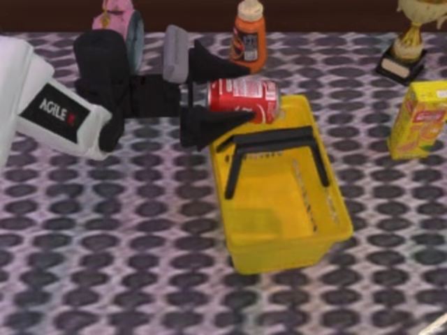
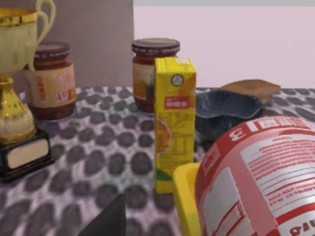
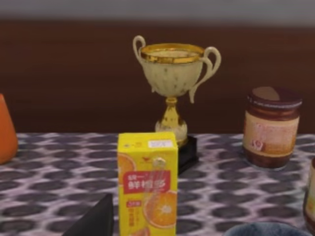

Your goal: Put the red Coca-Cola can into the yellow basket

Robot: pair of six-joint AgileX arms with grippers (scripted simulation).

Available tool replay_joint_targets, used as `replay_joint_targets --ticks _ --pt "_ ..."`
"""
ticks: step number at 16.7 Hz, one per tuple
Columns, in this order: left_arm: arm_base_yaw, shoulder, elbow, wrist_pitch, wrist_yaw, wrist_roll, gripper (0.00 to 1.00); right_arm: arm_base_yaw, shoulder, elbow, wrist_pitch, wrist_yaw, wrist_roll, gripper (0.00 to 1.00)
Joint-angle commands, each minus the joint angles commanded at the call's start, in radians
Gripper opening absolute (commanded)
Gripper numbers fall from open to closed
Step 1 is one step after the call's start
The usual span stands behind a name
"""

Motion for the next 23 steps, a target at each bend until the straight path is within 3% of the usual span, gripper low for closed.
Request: replay_joint_targets --ticks 7,11,17,23 --pt "-0.003 -0.010 -0.002 -0.005 -0.006 -0.001 1.00 0.003 0.009 0.009 -0.006 0.000 -0.004 1.00" --pt "0.013 -0.112 -0.056 -0.057 -0.072 -0.020 1.00 0.043 0.145 0.141 -0.096 -0.001 -0.067 1.00" --pt "0.076 -0.483 -0.244 -0.231 -0.291 -0.071 1.00 0.165 0.581 0.565 -0.386 0.002 -0.271 1.00" --pt "0.161 -1.031 -0.543 -0.486 -0.589 -0.110 1.00 0.326 1.136 1.108 -0.754 0.003 -0.533 1.00"
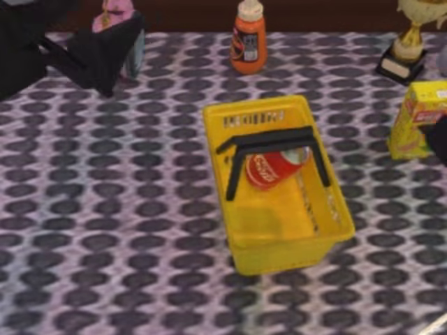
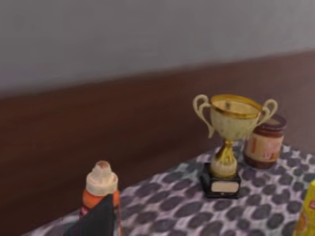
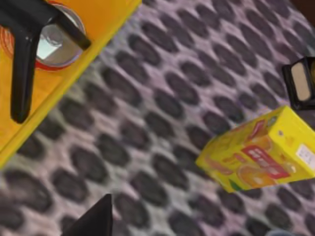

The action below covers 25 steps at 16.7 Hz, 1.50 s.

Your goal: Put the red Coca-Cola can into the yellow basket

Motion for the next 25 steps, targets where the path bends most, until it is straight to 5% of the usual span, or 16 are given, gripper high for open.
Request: replay_joint_targets --ticks 8,14,18,25 --pt "0.096 -0.818 -0.450 -0.343 -0.403 0.010 1.00 0.201 0.696 0.679 -0.461 0.001 -0.328 1.00" --pt "0.137 -1.224 -0.688 -0.501 -0.621 0.051 1.00 0.302 1.044 1.019 -0.693 0.001 -0.492 1.00" --pt "0.148 -1.333 -0.758 -0.541 -0.688 0.069 1.00 0.329 1.141 1.113 -0.757 0.001 -0.537 1.00" --pt "0.148 -1.339 -0.761 -0.543 -0.692 0.071 1.00 0.326 1.144 1.112 -0.756 0.001 -0.539 1.00"
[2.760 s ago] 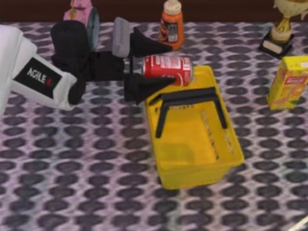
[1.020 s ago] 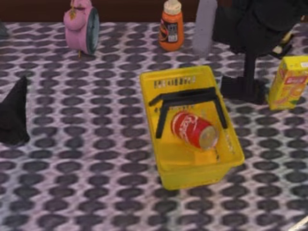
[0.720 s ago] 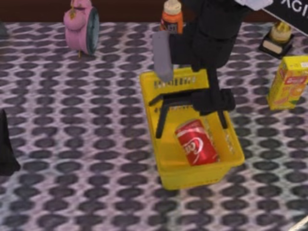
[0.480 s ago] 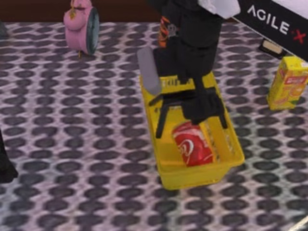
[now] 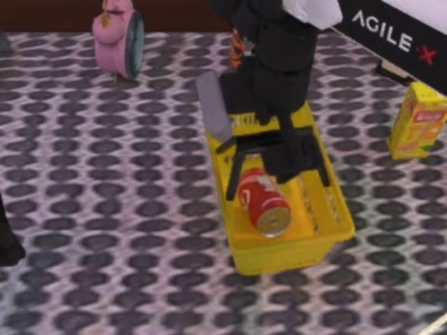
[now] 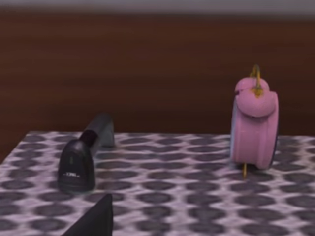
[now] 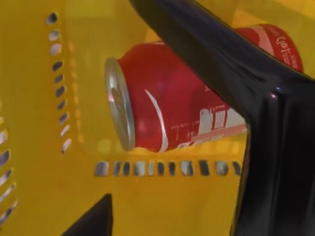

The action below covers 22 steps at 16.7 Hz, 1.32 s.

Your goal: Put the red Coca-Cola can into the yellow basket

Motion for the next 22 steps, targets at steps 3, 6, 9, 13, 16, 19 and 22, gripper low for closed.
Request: replay_joint_targets --ticks 3,6,9,13,16,19,22 --pt "0.000 0.000 0.000 0.000 0.000 0.000 1.00 0.004 -0.007 -0.051 0.043 0.000 -0.001 1.00" --pt "0.000 0.000 0.000 0.000 0.000 0.000 1.00 0.005 -0.013 -0.098 0.084 0.000 0.000 1.00" --pt "0.000 0.000 0.000 0.000 0.000 0.000 1.00 0.005 -0.014 -0.100 0.085 0.000 0.000 1.00" --pt "0.000 0.000 0.000 0.000 0.000 0.000 1.00 0.005 -0.014 -0.100 0.085 0.000 0.000 0.70" --pt "0.000 0.000 0.000 0.000 0.000 0.000 1.00 0.005 -0.014 -0.100 0.085 0.000 0.000 0.47" --pt "0.000 0.000 0.000 0.000 0.000 0.000 1.00 0.005 -0.014 -0.100 0.085 0.000 0.000 0.25" --pt "0.000 0.000 0.000 0.000 0.000 0.000 1.00 0.005 -0.014 -0.100 0.085 0.000 0.000 0.02"
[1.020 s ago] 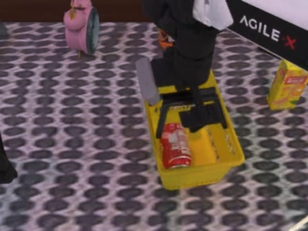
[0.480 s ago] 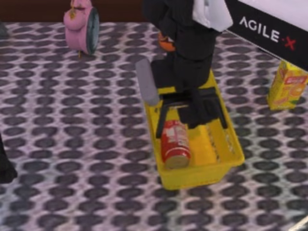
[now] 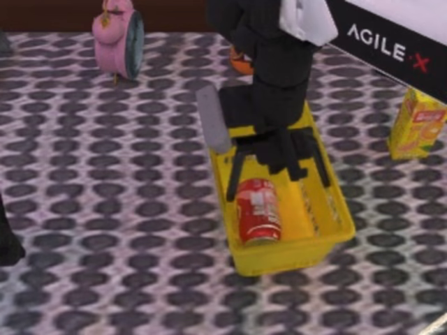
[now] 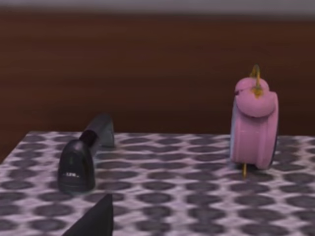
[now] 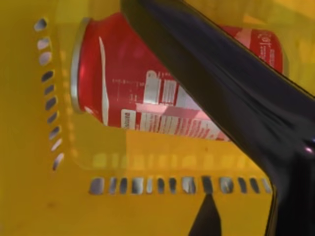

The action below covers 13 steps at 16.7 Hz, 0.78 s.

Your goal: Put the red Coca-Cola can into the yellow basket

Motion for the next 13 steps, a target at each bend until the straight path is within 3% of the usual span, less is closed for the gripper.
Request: replay_joint_targets --ticks 13 --pt "0.000 0.000 0.000 0.000 0.000 0.000 1.00 0.000 0.000 0.000 0.000 0.000 0.000 0.00"
